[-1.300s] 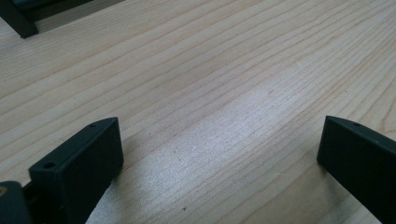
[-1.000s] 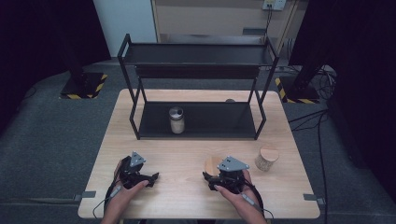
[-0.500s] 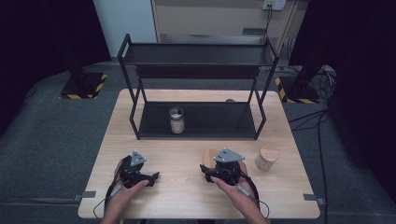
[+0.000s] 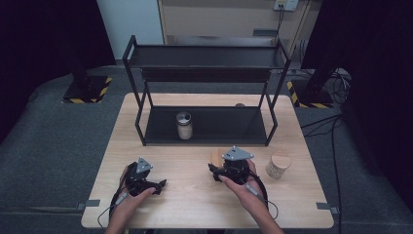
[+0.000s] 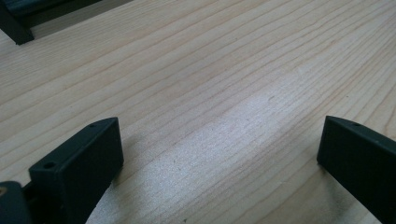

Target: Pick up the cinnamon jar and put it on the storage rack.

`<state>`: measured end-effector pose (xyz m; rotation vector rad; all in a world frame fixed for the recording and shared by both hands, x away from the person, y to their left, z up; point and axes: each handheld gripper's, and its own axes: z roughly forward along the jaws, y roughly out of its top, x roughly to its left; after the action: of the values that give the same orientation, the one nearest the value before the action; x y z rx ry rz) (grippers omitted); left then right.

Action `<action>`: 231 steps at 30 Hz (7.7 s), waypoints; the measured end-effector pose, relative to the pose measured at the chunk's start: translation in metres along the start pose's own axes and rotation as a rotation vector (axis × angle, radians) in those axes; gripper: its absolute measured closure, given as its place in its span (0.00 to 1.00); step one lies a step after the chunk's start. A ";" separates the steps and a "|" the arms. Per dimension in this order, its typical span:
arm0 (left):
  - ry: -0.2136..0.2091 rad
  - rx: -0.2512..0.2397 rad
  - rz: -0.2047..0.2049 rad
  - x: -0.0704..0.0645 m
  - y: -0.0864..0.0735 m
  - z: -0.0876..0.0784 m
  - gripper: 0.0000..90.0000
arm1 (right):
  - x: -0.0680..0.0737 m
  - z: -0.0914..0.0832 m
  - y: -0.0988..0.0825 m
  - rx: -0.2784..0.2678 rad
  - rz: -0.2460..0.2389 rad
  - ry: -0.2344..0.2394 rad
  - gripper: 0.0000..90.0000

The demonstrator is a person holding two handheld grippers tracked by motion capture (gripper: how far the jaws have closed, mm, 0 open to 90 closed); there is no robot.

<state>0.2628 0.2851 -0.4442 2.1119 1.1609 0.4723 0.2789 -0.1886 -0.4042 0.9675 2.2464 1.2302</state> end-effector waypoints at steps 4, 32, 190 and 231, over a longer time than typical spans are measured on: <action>0.000 0.000 0.000 0.000 0.000 0.000 0.00 | -0.003 0.004 0.001 -0.002 0.012 -0.007 0.29; -0.002 -0.001 0.002 0.000 0.003 0.003 0.00 | -0.016 0.030 0.023 -0.019 0.038 -0.067 0.29; -0.006 -0.001 0.005 0.001 0.003 0.003 0.00 | -0.040 0.153 0.068 0.007 0.138 -0.198 0.28; -0.006 0.000 0.007 0.001 0.003 0.003 0.00 | -0.048 0.101 0.064 -0.027 0.130 -0.142 0.06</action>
<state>0.2674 0.2835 -0.4444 2.1163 1.1507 0.4689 0.3990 -0.1422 -0.4030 1.1683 2.0808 1.2023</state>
